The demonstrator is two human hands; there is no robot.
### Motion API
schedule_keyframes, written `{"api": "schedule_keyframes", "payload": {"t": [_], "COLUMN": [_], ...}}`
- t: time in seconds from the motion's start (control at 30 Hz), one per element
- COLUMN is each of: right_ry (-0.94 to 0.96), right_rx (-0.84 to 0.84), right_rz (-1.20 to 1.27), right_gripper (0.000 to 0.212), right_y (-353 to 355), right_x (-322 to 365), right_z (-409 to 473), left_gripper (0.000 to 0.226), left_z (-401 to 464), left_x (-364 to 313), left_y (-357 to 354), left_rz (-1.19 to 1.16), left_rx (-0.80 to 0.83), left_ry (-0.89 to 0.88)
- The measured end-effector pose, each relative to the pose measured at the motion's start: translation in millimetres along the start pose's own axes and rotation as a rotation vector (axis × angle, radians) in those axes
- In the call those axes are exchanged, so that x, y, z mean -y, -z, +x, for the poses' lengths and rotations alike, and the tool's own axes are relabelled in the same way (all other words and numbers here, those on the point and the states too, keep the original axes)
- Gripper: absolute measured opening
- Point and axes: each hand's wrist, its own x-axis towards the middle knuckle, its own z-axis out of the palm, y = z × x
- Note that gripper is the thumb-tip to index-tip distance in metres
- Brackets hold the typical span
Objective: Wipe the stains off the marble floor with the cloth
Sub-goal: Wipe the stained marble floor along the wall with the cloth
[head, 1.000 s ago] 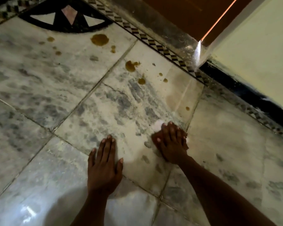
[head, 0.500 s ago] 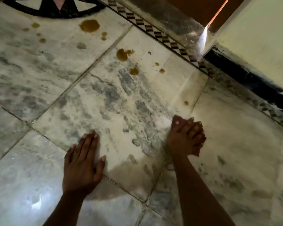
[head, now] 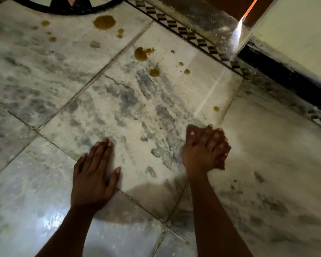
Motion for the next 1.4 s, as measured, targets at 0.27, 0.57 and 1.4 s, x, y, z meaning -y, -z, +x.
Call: {"api": "schedule_keyframes", "payload": {"t": [0.27, 0.57, 1.4], "right_ry": [0.696, 0.111, -0.085], "right_rx": [0.163, 0.078, 0.138], "right_rz": [0.006, 0.052, 0.050], "right_gripper": [0.066, 0.078, 0.078], "right_y": [15.3, -15.4, 0.4], "right_x": [-0.2, 67.9, -16.6], "right_z": [-44.7, 11.4, 93.4], "left_gripper": [0.076, 0.076, 0.076], "left_z": [-0.3, -2.3, -1.7], "left_x": [-0.5, 1.9, 2.7], "left_y": [1.3, -4.6, -5.5], "left_rz": [-0.016, -0.029, -0.004], "left_rx": [0.005, -0.017, -0.020], "left_ry": [0.011, 0.002, -0.016]}}
